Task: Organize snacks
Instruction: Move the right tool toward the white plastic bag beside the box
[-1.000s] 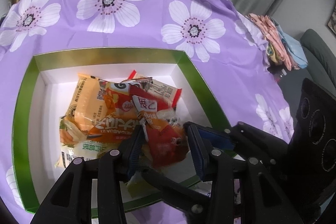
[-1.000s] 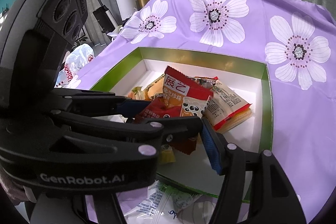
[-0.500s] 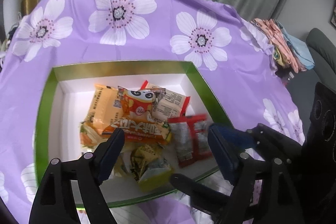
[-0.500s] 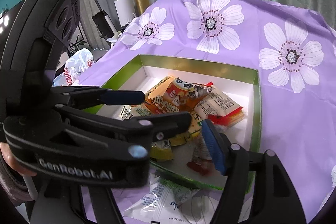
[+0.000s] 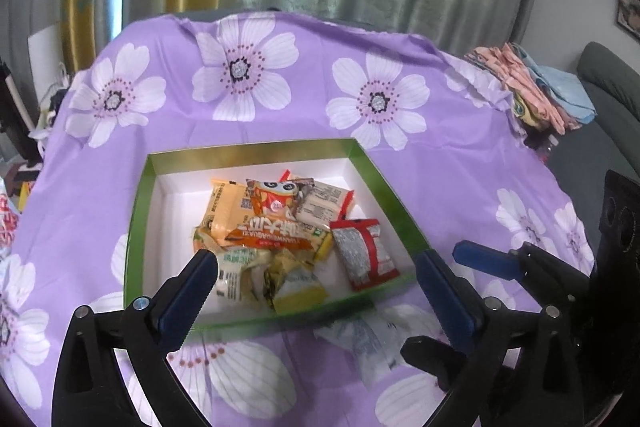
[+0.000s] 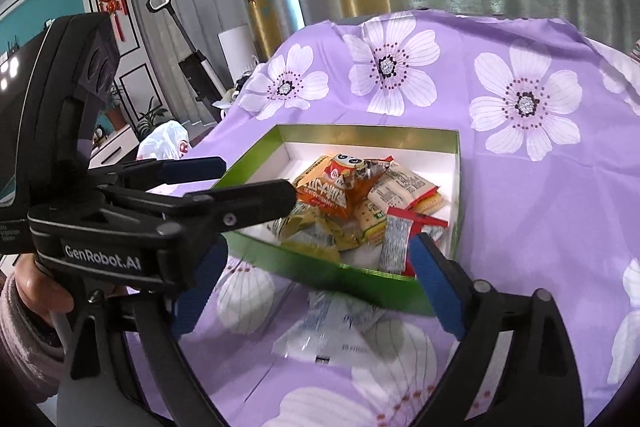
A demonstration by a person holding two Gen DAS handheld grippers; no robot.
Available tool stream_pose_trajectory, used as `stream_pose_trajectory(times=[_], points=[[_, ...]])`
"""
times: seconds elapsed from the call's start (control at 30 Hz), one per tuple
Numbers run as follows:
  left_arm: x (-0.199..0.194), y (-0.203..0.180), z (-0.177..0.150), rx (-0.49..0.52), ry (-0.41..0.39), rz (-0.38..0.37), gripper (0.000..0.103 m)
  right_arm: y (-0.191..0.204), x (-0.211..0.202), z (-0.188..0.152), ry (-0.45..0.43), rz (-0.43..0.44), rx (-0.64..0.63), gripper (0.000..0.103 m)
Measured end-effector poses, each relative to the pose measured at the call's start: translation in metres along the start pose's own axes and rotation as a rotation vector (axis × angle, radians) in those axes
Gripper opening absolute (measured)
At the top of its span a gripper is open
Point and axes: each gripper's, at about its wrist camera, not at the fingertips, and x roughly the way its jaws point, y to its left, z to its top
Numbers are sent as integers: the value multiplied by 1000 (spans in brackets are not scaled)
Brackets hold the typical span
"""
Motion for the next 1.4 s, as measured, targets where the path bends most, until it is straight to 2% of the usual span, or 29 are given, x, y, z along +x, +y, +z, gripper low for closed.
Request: stream_pose_trajectory(times=[0.37, 0.8, 1.17, 1.4], points=[[-23, -25, -28, 26, 11, -6, 100, 11, -27, -34, 26, 9, 16, 93], [-29, -38, -47, 30, 39, -13, 100, 13, -41, -51, 38, 14, 38, 93], [-7, -19, -72, -71, 138, -60, 100, 9, -31, -67, 87, 17, 50, 93], [4, -2, -84, -157, 170, -111, 100, 6, -17, -77, 125, 28, 49, 93]])
